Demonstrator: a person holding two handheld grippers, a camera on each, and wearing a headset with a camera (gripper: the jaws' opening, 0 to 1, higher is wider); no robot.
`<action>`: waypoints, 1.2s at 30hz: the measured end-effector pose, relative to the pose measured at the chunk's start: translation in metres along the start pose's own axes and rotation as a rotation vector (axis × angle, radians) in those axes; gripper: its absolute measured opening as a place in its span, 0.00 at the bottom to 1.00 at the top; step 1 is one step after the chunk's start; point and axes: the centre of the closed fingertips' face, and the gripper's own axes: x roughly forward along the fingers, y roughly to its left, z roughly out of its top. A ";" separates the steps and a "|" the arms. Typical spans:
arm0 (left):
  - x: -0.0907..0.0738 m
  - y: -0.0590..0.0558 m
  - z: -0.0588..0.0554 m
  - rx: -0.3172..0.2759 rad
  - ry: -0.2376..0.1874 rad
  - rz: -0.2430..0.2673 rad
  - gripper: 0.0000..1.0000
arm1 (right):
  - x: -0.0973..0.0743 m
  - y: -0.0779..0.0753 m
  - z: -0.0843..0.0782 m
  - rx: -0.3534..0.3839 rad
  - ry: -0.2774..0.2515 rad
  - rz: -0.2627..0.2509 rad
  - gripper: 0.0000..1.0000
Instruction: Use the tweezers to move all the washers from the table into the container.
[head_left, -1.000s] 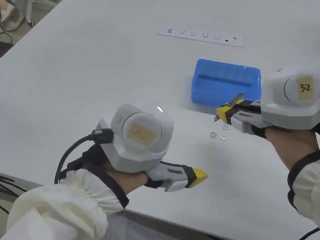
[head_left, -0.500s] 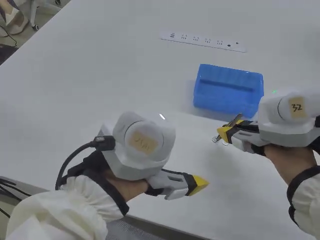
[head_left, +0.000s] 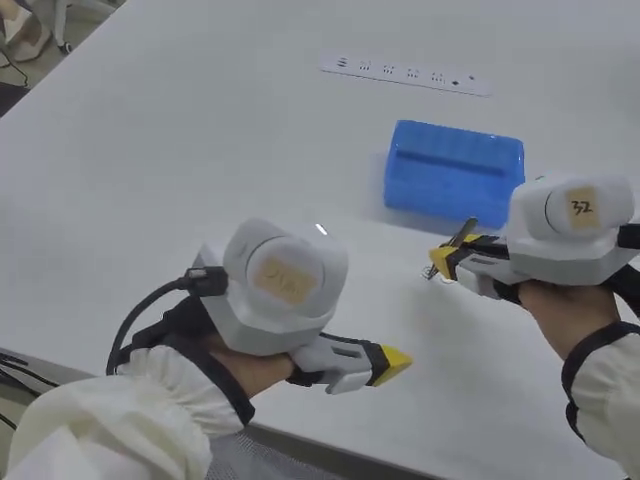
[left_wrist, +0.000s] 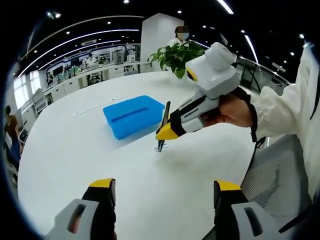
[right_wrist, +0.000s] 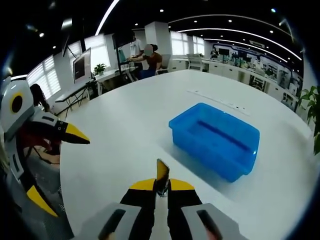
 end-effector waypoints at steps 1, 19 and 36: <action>0.000 -0.001 0.000 0.002 0.001 -0.002 0.82 | 0.000 0.000 0.000 -0.002 -0.002 -0.002 0.04; -0.003 0.002 0.000 0.004 0.006 0.000 0.82 | -0.010 0.001 0.013 0.019 -0.030 0.011 0.04; -0.002 -0.002 -0.003 0.012 0.016 -0.011 0.82 | -0.025 -0.026 0.070 -0.027 -0.135 -0.061 0.04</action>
